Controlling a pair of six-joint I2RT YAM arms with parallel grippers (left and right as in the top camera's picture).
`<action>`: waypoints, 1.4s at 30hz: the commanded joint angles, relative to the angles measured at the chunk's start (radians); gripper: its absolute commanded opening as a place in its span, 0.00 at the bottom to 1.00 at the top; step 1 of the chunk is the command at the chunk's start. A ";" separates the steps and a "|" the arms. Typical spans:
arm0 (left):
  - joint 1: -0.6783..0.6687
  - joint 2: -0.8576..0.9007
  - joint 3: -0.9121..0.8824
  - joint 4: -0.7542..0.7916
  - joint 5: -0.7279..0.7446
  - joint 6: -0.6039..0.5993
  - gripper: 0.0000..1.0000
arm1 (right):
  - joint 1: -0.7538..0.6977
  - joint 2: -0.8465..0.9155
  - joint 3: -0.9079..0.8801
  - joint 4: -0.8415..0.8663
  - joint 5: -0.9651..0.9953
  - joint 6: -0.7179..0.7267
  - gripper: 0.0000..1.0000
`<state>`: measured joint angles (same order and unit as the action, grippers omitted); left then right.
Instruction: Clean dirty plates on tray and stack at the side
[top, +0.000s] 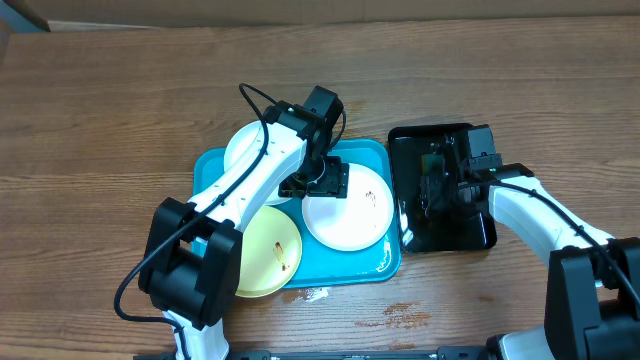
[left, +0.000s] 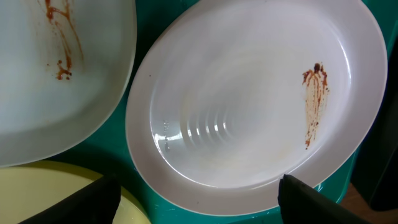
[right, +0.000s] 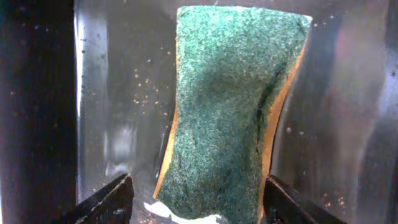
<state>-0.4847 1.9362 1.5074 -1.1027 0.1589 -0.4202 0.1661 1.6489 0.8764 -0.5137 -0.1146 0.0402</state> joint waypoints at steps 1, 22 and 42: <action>-0.005 0.008 -0.009 0.013 -0.013 -0.015 0.82 | 0.007 -0.003 -0.007 0.016 0.011 0.024 0.68; -0.008 0.008 -0.157 0.052 -0.106 -0.085 0.74 | 0.007 -0.003 -0.027 0.050 0.068 0.042 0.65; -0.015 0.008 -0.223 0.176 -0.089 -0.112 0.34 | 0.007 -0.003 -0.027 0.061 0.028 0.042 0.69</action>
<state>-0.4961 1.9362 1.2938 -0.9337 0.0700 -0.5251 0.1661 1.6489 0.8597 -0.4656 -0.0757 0.0780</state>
